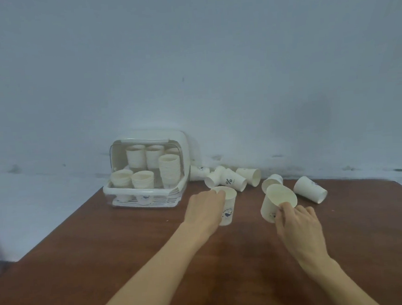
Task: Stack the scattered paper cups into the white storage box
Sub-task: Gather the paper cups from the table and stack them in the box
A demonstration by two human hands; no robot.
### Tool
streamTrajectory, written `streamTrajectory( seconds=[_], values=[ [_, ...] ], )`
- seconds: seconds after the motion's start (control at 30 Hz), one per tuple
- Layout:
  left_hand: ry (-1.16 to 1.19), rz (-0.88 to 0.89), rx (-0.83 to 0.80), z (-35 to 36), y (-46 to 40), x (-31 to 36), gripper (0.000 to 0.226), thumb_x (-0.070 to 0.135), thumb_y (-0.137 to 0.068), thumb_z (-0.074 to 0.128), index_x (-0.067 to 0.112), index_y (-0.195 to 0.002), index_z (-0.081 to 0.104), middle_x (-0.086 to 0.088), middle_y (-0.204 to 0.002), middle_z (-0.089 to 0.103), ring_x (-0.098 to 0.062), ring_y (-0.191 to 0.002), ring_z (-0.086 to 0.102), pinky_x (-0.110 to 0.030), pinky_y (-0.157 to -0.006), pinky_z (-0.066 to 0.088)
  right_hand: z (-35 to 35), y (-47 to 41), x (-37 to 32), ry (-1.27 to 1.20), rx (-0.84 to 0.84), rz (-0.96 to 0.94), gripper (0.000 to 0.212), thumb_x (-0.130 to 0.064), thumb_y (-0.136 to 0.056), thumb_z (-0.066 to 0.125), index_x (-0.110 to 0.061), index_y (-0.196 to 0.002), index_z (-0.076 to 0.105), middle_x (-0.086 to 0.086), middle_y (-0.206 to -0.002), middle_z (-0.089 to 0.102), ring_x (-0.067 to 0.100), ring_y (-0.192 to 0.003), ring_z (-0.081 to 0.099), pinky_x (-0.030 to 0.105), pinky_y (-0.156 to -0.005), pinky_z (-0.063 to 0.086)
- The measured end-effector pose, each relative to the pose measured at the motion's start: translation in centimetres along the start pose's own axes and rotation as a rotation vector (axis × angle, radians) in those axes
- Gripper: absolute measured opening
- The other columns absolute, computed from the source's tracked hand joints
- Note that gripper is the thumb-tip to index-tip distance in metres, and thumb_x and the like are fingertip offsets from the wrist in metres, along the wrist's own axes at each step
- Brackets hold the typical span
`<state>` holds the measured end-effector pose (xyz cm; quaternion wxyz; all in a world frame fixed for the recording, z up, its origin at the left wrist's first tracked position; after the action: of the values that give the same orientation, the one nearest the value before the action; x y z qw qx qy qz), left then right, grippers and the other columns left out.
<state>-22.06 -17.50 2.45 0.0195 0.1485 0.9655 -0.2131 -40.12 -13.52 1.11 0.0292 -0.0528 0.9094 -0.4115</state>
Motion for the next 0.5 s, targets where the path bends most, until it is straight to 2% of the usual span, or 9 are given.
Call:
streamTrajectory(
  seconds=[0.07, 0.17, 0.23, 0.4, 0.5],
  values=[
    [0.010, -0.026, 0.010, -0.5, 0.8, -1.4, 0.014, 0.020, -0.095, 0.053, 0.015, -0.108, 0.055, -0.007, -0.104, 0.063, -0.029, -0.094, 0.061, -0.034, -0.062, 0.036, -0.8, -0.7, -1.6, 0.029, -0.008, -0.056, 0.019, -0.019, -0.085, 0.041, -0.014, -0.070, 0.051, 0.003, -0.051, 0.052, 0.026, -0.051, 0.046, 0.035, -0.058, 0.029],
    [0.020, -0.069, 0.009, -1.1, 2.2, -3.7, 0.013, 0.022, -0.096, 0.053, 0.013, -0.104, 0.058, -0.008, -0.102, 0.064, -0.028, -0.092, 0.062, -0.034, -0.062, 0.037, -1.2, -1.6, -4.2, 0.077, -0.064, -0.176, 0.017, -0.008, -0.078, 0.066, -0.015, -0.068, 0.054, 0.001, -0.050, 0.053, 0.026, -0.051, 0.047, 0.036, -0.057, 0.032],
    [0.024, -0.090, 0.017, -1.4, 3.0, -5.0, 0.014, 0.022, -0.096, 0.053, 0.013, -0.104, 0.058, -0.008, -0.102, 0.064, -0.028, -0.092, 0.062, -0.033, -0.062, 0.036, -1.4, -2.2, -5.5, 0.091, -0.112, -0.225, 0.020, -0.008, -0.072, 0.075, -0.015, -0.068, 0.057, 0.001, -0.050, 0.053, 0.027, -0.052, 0.049, 0.034, -0.057, 0.033],
    [0.048, -0.163, 0.051, -2.1, 5.2, -9.1, 0.013, 0.023, -0.096, 0.052, 0.015, -0.102, 0.060, -0.006, -0.102, 0.065, -0.027, -0.094, 0.062, -0.032, -0.063, 0.036, -1.9, -4.4, -9.5, 0.024, -0.162, -0.300, 0.016, -0.017, -0.078, 0.074, -0.017, -0.067, 0.064, 0.000, -0.054, 0.051, 0.025, -0.056, 0.050, 0.032, -0.055, 0.038],
    [0.059, -0.198, 0.064, -2.6, 6.4, -11.7, 0.012, 0.024, -0.095, 0.052, 0.016, -0.100, 0.060, -0.005, -0.100, 0.067, -0.026, -0.092, 0.063, -0.033, -0.063, 0.037, -2.0, -5.9, -12.1, 0.021, -0.185, -0.340, 0.013, -0.023, -0.085, 0.068, -0.019, -0.073, 0.070, 0.000, -0.060, 0.057, 0.025, -0.063, 0.055, 0.029, -0.061, 0.029]
  ],
)
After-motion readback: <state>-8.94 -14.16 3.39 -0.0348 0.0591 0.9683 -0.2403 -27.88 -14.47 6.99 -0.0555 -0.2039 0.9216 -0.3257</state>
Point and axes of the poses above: each hand's wrist, its own y-axis away from the middle knuckle, its own z-axis out of the palm, x = y × z, the point moved 10 cm from there along -y, towards the middle knuckle
